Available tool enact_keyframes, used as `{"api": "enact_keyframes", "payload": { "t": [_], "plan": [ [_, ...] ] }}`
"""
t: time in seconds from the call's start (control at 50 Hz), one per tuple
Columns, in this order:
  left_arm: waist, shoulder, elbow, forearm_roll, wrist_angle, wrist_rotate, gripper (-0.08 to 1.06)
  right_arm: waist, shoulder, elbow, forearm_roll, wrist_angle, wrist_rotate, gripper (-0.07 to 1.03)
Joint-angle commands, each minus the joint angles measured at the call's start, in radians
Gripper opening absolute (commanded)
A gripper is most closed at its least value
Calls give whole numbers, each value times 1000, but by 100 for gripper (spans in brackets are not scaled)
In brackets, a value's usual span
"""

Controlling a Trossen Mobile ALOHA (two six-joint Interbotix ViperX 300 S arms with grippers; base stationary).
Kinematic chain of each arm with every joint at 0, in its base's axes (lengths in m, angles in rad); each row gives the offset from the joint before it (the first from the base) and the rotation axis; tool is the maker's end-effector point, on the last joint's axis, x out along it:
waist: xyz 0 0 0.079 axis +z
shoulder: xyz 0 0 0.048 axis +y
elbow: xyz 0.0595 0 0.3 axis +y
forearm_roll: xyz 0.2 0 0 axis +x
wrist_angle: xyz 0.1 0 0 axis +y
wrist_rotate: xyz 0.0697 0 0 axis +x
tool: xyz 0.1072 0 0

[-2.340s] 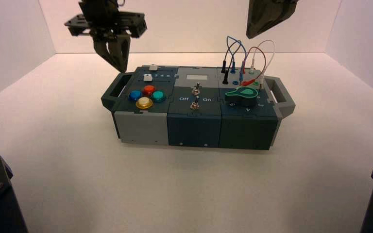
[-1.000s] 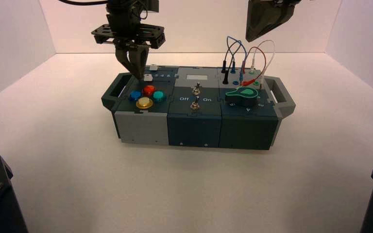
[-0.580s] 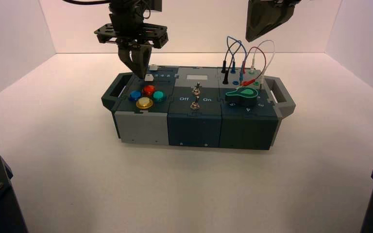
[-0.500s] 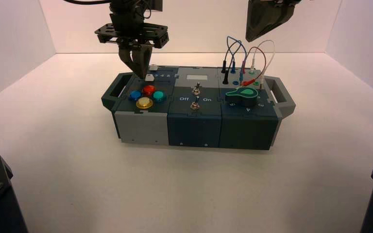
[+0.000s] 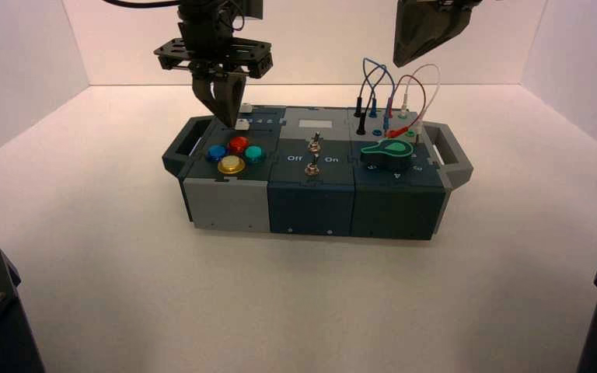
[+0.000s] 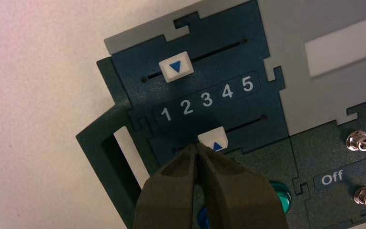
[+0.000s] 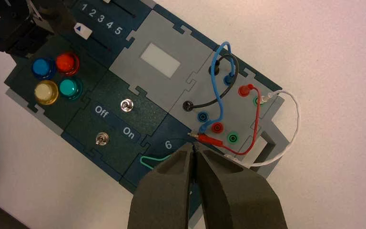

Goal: Move the bottom slider to position 3.

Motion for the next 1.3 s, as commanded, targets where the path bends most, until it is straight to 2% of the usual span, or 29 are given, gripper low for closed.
{"api": "enact_keyframes", "payload": {
  "t": [0.02,0.54,0.74,1.04,1.3],
  "plan": [
    [-14,-12,-25,-3,-3,-3,-3,2,-9,-29,-2,-5,-6,-2],
    [-14,-12,-20,3,-3,-3,-3,2,-12,-28,-2,-3,-6,-2],
    [14,-94,37,23,11,-3,-3,2,-15,-23,0,3,-6,-2],
    [34,-239,130,28,34,-5,-3,3,-17,-23,0,11,-3,-2],
    [34,-272,146,28,34,-15,-3,3,-17,-20,0,17,-3,-2]
  ]
}}
